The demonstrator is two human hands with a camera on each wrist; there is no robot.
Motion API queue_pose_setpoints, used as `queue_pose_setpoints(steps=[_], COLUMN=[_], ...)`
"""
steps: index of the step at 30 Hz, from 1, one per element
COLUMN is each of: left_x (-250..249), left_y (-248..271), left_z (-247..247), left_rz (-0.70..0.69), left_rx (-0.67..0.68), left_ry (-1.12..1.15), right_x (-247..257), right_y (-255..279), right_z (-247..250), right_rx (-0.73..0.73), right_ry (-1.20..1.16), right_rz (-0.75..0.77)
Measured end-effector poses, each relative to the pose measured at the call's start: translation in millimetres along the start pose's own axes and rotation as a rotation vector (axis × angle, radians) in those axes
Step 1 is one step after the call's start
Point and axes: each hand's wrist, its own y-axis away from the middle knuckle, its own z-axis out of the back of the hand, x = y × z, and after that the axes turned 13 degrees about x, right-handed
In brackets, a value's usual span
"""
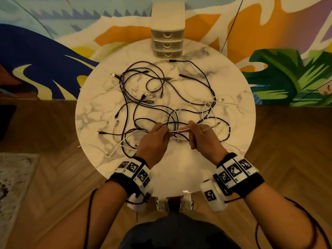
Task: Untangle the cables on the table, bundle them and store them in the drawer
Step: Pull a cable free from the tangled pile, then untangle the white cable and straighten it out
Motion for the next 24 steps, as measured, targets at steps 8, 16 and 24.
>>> queue_pose_setpoints(steps=[8,16,24], left_x=[-43,-54,-61], left_y=[17,-48,-71], left_z=[-6,6,-72], left_rz=[-0.039,-0.076,-0.232], left_rx=[0.832,0.165,0.702], left_ry=[-0.078,0.123,-0.56], right_x=[-17,-134,-209], right_y=[35,92,144], right_z=[24,68,103], right_rx=[-0.01,0.061,-0.038], right_ry=[0.171,0.651,0.488], right_rz=[-0.136,-0.861,-0.902])
